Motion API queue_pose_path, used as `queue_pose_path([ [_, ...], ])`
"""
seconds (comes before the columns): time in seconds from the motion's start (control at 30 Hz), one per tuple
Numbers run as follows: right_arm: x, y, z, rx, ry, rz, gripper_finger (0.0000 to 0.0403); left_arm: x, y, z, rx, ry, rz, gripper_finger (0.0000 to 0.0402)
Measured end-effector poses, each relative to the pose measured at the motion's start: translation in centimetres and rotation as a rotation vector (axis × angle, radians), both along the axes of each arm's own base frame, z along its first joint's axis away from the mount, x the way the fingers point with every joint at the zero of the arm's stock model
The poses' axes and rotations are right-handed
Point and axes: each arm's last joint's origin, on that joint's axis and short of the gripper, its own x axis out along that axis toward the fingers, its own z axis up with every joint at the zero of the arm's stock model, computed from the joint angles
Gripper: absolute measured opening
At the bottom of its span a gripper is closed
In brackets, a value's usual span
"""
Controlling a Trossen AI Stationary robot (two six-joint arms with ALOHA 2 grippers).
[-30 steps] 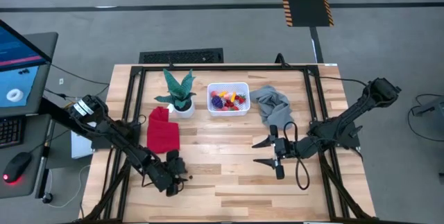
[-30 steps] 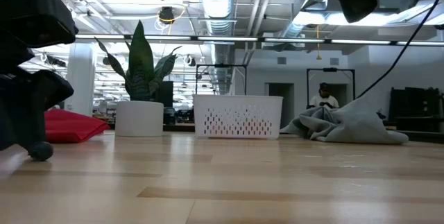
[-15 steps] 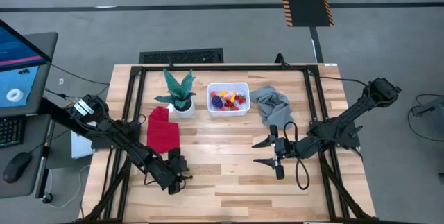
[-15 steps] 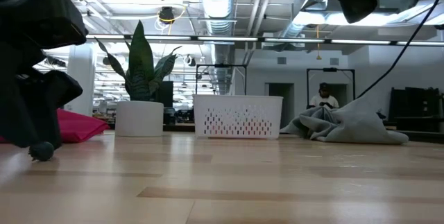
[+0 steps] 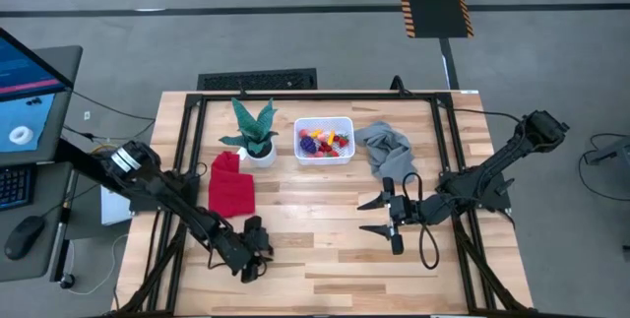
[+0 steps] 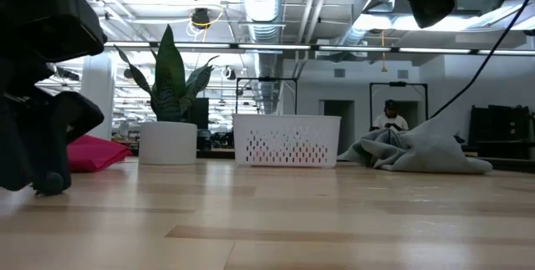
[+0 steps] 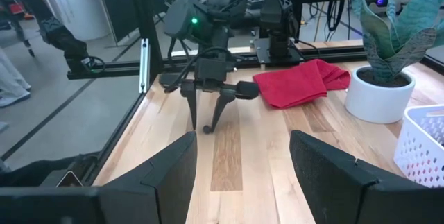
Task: Pick and placing Produce into tupperware
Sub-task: Put the blueberry into the white bin
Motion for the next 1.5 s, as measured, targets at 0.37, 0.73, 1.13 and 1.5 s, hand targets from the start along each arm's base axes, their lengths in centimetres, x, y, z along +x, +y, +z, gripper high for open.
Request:
queue_pose_path([
  [0.37,0.0,0.0,0.0,0.0,0.0,0.0,0.0255,0.6,-0.8,0.3,0.057,0.016,-0.034,0.0105],
  [0.73,0.0,0.0,0.0,-0.001,0.001,0.0,0.0255,0.7,-0.8,0.6,0.08,-0.002,-0.058,0.0027],
  [1.13,0.0,0.0,0.0,0.0,0.0,0.0,0.0255,1.7,-0.2,4.4,0.1,-0.128,-0.148,0.0044],
  [1.5,0.0,0.0,0.0,0.0,-0.002,0.0,0.0255,4.8,2.8,10.6,0.276,-0.109,-0.16,0.0052],
])
